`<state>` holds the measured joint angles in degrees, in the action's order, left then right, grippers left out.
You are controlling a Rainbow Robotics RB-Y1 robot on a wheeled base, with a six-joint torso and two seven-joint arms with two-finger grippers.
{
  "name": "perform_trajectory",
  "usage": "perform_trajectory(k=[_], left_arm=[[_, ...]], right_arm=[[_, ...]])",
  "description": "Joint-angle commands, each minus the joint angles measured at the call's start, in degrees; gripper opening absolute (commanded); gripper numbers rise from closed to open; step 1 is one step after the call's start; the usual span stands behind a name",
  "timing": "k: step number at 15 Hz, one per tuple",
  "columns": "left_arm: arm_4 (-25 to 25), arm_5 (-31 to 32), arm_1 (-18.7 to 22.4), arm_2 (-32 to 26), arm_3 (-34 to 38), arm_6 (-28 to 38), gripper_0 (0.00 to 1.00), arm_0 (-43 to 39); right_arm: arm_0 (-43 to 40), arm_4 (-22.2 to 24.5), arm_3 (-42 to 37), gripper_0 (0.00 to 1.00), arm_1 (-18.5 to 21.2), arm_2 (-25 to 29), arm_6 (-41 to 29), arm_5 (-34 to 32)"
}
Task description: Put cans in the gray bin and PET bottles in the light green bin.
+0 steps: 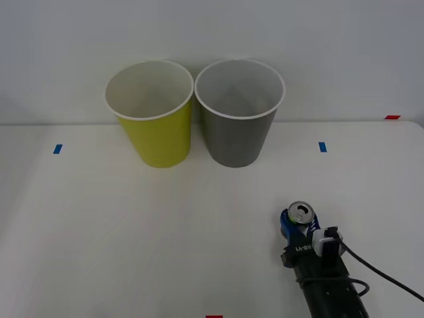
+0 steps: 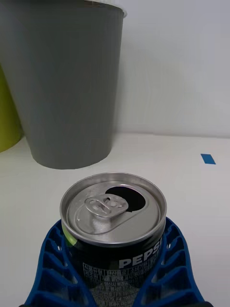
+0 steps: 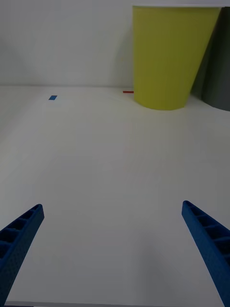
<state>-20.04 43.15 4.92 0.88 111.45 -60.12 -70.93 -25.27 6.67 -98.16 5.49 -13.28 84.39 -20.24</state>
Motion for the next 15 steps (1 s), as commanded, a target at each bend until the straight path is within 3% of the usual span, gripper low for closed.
perform_trajectory(k=[1,4,7,15], left_arm=[[0.00,0.00,0.00,0.00,0.00,0.00,1.00,0.00],[0.00,0.00,0.00,0.00,0.00,0.00,1.00,0.00],[0.00,0.00,0.00,0.00,0.00,0.00,1.00,0.00],[0.00,0.00,0.00,0.00,0.00,0.00,1.00,0.00]], right_arm=[[0.66,-0.78,-4.06,0.06,1.89,-0.52,-0.63,5.21],[0.84,-2.28,-11.35,0.05,4.35,-1.84,-1.77,12.95],[0.92,-6.58,-17.42,0.04,6.02,-2.72,-2.30,19.01],[0.84,-7.90,-33.94,0.02,8.57,-3.77,-4.85,34.57]])
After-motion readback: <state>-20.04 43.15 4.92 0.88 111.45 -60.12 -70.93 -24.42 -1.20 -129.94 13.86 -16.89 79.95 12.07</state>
